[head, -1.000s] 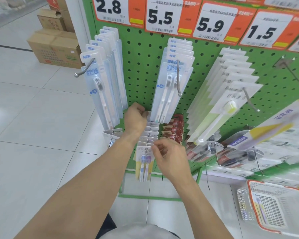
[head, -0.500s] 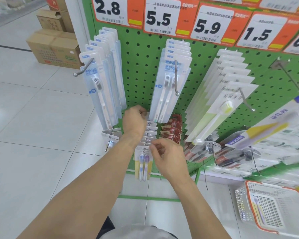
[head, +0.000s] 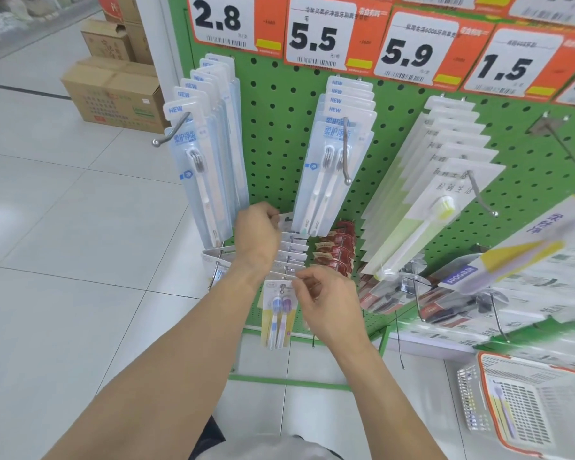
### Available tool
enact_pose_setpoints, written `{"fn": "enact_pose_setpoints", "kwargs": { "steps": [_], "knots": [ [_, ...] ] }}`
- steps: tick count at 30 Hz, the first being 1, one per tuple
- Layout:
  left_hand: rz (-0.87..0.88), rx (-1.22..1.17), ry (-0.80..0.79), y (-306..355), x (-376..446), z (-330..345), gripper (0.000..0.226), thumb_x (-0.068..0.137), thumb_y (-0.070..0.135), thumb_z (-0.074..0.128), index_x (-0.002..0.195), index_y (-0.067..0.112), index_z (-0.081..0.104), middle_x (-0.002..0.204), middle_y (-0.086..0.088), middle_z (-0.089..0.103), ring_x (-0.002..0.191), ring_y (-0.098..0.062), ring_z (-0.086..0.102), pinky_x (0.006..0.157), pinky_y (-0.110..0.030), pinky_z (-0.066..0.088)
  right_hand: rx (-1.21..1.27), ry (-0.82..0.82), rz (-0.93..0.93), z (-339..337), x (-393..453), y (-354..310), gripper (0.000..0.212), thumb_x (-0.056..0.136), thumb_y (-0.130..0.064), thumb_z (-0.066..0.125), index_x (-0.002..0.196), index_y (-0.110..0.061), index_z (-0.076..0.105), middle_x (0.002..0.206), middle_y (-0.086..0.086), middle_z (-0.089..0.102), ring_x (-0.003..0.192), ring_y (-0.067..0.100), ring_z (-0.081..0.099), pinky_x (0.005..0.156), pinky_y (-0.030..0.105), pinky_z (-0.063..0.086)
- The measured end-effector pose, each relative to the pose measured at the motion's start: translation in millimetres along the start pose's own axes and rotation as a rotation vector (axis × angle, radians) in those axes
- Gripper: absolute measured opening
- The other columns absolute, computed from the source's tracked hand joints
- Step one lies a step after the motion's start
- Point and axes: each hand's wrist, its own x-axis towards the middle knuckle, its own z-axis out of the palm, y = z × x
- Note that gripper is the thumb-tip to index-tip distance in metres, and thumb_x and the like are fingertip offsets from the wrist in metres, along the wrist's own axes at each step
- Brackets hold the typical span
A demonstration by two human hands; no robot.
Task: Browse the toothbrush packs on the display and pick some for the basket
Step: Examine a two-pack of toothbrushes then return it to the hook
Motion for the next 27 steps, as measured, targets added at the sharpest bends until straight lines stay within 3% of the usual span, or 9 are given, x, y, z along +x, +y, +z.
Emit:
{"fn": "enact_pose_setpoints", "kwargs": {
  "steps": [8, 12, 17, 20, 23, 27],
  "knots": [
    [0.058, 0.071, 0.110, 3, -22, -10, 0.018, 0.092, 0.005, 0.056, 0.088, 0.010, 0.072, 0.082, -0.002, 0.072, 0.074, -0.021, 0.066, 0.070, -0.033, 0.053, 0.000, 0.015, -0.013, -1, -3, -3, 0.007, 0.092, -0.020, 0.068, 0.093, -0.020, 0.075, 0.083, -0.009, 0.068, 0.071, 0.004, 0.062, 0.070, 0.035, 0.056],
    [0.086, 0.039, 0.145, 7, -39, -20, 0.018, 0.093, 0.005, 0.056, 0.083, 0.012, 0.069, 0.074, 0.005, 0.065, 0.065, -0.011, 0.058, 0.063, -0.026, 0.047, 0.001, 0.029, -0.004, 0, -3, -5, 0.006, 0.091, -0.023, 0.068, 0.090, -0.019, 0.073, 0.079, -0.011, 0.067, 0.069, 0.005, 0.062, 0.068, 0.036, 0.055],
    [0.152, -0.068, 0.227, 1, -61, -31, 0.010, 0.094, 0.011, 0.063, 0.092, 0.016, 0.072, 0.081, 0.005, 0.069, 0.074, -0.010, 0.065, 0.074, -0.032, 0.055, 0.009, 0.056, 0.003, 1, -3, -5, 0.006, 0.090, -0.024, 0.071, 0.092, -0.020, 0.074, 0.079, -0.012, 0.066, 0.071, 0.002, 0.062, 0.069, 0.035, 0.056],
    [0.226, -0.183, 0.324, 6, -72, -44, 0.009, 0.094, 0.009, 0.064, 0.096, 0.015, 0.071, 0.090, 0.005, 0.069, 0.081, -0.009, 0.064, 0.078, -0.024, 0.052, -0.003, 0.065, -0.005, 2, -3, -5, 0.007, 0.090, -0.025, 0.071, 0.094, -0.020, 0.075, 0.081, -0.011, 0.067, 0.072, 0.001, 0.061, 0.070, 0.031, 0.055],
    [0.351, -0.249, 0.424, 11, -82, -59, 0.006, 0.097, 0.007, 0.061, 0.099, 0.012, 0.064, 0.093, 0.006, 0.064, 0.086, -0.007, 0.061, 0.079, -0.017, 0.047, -0.020, 0.080, -0.026, 3, -3, -4, 0.009, 0.091, -0.025, 0.071, 0.096, -0.019, 0.075, 0.081, -0.010, 0.067, 0.072, 0.001, 0.059, 0.070, 0.026, 0.051],
    [0.394, -0.403, 0.476, 19, -92, -79, 0.009, 0.103, 0.011, 0.051, 0.108, 0.018, 0.050, 0.094, 0.014, 0.065, 0.090, -0.002, 0.067, 0.078, -0.018, 0.049, -0.037, 0.068, -0.014, 2, -3, -2, 0.012, 0.093, -0.030, 0.071, 0.100, -0.021, 0.075, 0.085, -0.009, 0.064, 0.072, -0.001, 0.058, 0.069, 0.023, 0.048]
  ]
}}
